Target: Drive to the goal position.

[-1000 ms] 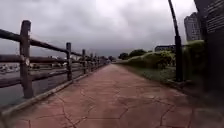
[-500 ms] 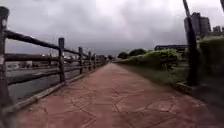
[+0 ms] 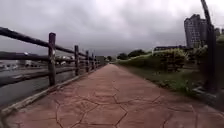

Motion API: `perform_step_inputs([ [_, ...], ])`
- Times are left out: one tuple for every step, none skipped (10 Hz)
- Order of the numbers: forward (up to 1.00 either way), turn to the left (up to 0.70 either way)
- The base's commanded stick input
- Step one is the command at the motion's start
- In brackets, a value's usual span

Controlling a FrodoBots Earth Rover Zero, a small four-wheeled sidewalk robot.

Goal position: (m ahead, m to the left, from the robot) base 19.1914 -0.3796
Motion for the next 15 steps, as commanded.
perform_step_inputs([
  [1.0, 0.0],
  [1.0, 0.0],
  [1.0, 0.0],
  [1.0, 0.0],
  [1.0, 0.05],
  [1.0, 0.35],
  [1.0, 0.0],
  [1.0, 0.0],
  [1.0, 0.0],
  [1.0, 0.0],
  [1.0, 0.0],
  [1.0, 0.0],
  [1.0, 0.0],
  [1.0, 0.15],
  [1.0, 0.22],
])
